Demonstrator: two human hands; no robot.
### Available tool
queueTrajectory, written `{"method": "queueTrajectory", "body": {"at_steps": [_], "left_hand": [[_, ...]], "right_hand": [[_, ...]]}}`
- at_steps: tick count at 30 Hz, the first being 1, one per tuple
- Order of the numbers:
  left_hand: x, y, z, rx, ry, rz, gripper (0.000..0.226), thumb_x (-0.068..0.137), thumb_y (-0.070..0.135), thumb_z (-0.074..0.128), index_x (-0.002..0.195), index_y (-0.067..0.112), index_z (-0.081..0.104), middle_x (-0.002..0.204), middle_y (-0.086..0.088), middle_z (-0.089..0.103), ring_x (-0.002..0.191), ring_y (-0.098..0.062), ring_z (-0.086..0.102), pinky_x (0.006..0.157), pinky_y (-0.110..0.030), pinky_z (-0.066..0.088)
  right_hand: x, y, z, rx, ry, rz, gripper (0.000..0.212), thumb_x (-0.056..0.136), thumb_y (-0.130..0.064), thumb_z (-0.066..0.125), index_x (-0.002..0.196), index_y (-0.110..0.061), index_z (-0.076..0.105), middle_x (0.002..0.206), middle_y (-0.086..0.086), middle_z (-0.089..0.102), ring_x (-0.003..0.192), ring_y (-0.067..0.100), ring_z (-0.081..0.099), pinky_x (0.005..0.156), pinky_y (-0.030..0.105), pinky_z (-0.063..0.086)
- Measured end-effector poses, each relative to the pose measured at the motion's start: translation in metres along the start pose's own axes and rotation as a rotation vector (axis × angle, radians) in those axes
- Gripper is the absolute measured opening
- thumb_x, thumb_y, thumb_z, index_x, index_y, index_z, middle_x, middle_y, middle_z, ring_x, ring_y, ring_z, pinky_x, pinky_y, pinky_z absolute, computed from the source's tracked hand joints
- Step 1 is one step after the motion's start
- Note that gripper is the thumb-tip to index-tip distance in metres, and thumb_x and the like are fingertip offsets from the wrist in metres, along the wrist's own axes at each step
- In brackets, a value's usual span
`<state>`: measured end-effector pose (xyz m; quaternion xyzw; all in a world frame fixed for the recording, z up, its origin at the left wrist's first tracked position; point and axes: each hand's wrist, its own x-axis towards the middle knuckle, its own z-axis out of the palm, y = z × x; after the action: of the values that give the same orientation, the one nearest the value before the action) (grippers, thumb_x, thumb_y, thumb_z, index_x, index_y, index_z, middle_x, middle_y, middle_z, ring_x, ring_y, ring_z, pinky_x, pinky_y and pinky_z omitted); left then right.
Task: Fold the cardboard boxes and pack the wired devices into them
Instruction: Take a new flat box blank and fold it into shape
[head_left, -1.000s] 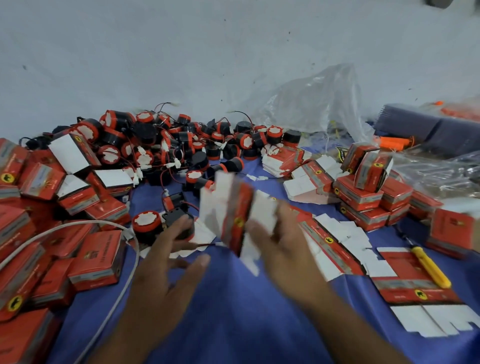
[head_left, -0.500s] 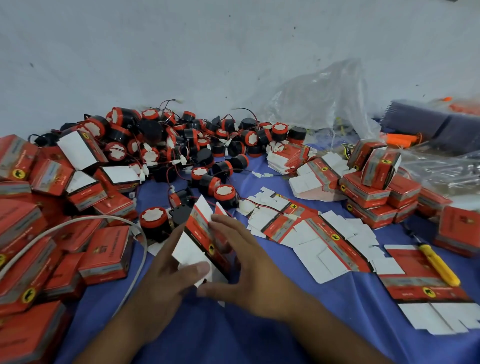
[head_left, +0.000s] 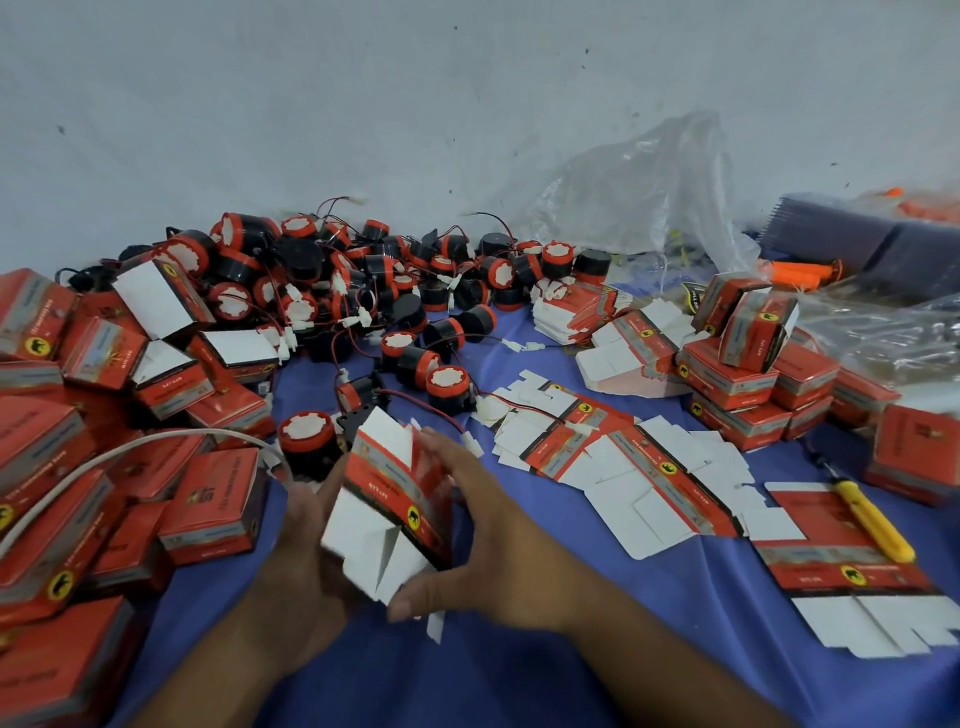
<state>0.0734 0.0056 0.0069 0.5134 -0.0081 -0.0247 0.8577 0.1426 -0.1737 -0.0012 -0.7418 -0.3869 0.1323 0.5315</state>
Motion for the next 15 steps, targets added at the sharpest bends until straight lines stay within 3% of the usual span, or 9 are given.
{"method": "queueTrajectory", "body": {"at_steps": [2,4,6,9,10,11,13,15], "left_hand": [[0.000,0.002,0.001,-0.027,-0.036,-0.013,0.119,0.034,0.079,0.083,0.133,0.018,0.060,0.123,-0.019,0.067,0.110,-0.040,0.065,0.077,-0.049,0.059],[0.000,0.004,-0.001,-0.030,-0.007,0.010,0.079,0.048,0.067,0.087,0.113,0.023,0.075,0.108,-0.014,0.073,0.097,-0.031,0.072,0.070,-0.041,0.060],[0.002,0.006,-0.002,-0.018,0.045,0.038,0.040,0.069,0.051,0.077,0.100,0.025,0.079,0.098,-0.010,0.075,0.086,-0.025,0.074,0.062,-0.034,0.060],[0.006,0.009,-0.004,0.001,0.113,0.099,0.046,0.067,0.046,0.083,0.101,0.016,0.076,0.101,-0.015,0.073,0.088,-0.028,0.072,0.067,-0.035,0.060],[0.008,0.010,-0.003,-0.008,0.140,0.123,0.037,0.073,0.042,0.078,0.097,0.015,0.077,0.101,-0.015,0.073,0.088,-0.028,0.072,0.069,-0.033,0.060],[0.009,0.011,-0.003,-0.010,0.157,0.135,0.029,0.080,0.038,0.068,0.094,0.015,0.078,0.100,-0.014,0.074,0.088,-0.027,0.072,0.069,-0.032,0.061],[0.012,0.008,-0.002,0.023,0.195,0.136,0.034,0.083,0.036,0.054,0.094,0.014,0.077,0.101,-0.014,0.074,0.090,-0.028,0.072,0.071,-0.032,0.061],[0.014,0.003,0.003,0.081,0.177,0.150,0.037,0.084,0.043,0.056,0.096,0.014,0.076,0.095,-0.011,0.075,0.085,-0.029,0.071,0.067,-0.032,0.061]], "right_hand": [[0.000,-0.001,-0.001,0.033,-0.024,0.000,0.109,0.069,-0.036,0.091,0.149,-0.057,0.020,0.152,-0.029,0.027,0.143,0.001,0.034,0.112,0.042,0.046],[0.001,0.001,-0.002,0.056,-0.021,-0.014,0.109,0.070,-0.031,0.091,0.149,-0.056,0.021,0.153,-0.030,0.025,0.142,0.002,0.035,0.110,0.040,0.047],[0.002,0.002,-0.002,0.087,0.004,0.006,0.111,0.069,-0.030,0.093,0.150,-0.053,0.022,0.156,-0.030,0.022,0.143,0.005,0.036,0.108,0.039,0.049],[0.004,0.005,-0.005,0.235,0.028,0.056,0.105,0.068,-0.023,0.094,0.144,-0.057,0.029,0.136,-0.027,0.054,0.127,0.007,0.057,0.091,0.026,0.056],[0.004,0.006,-0.005,0.270,0.045,0.077,0.101,0.069,-0.025,0.093,0.141,-0.058,0.032,0.130,-0.026,0.060,0.122,0.007,0.061,0.090,0.024,0.056],[0.005,0.006,-0.005,0.282,0.077,0.092,0.096,0.068,-0.033,0.092,0.141,-0.056,0.034,0.128,-0.028,0.060,0.121,0.007,0.062,0.093,0.025,0.055],[0.006,0.009,-0.005,0.284,0.138,0.114,0.091,0.065,-0.052,0.087,0.140,-0.053,0.037,0.134,-0.032,0.054,0.125,0.005,0.057,0.099,0.030,0.053],[0.007,0.010,-0.004,0.333,0.170,0.136,0.085,0.064,-0.063,0.081,0.138,-0.052,0.041,0.136,-0.031,0.053,0.123,-0.001,0.057,0.093,0.026,0.054]]}}
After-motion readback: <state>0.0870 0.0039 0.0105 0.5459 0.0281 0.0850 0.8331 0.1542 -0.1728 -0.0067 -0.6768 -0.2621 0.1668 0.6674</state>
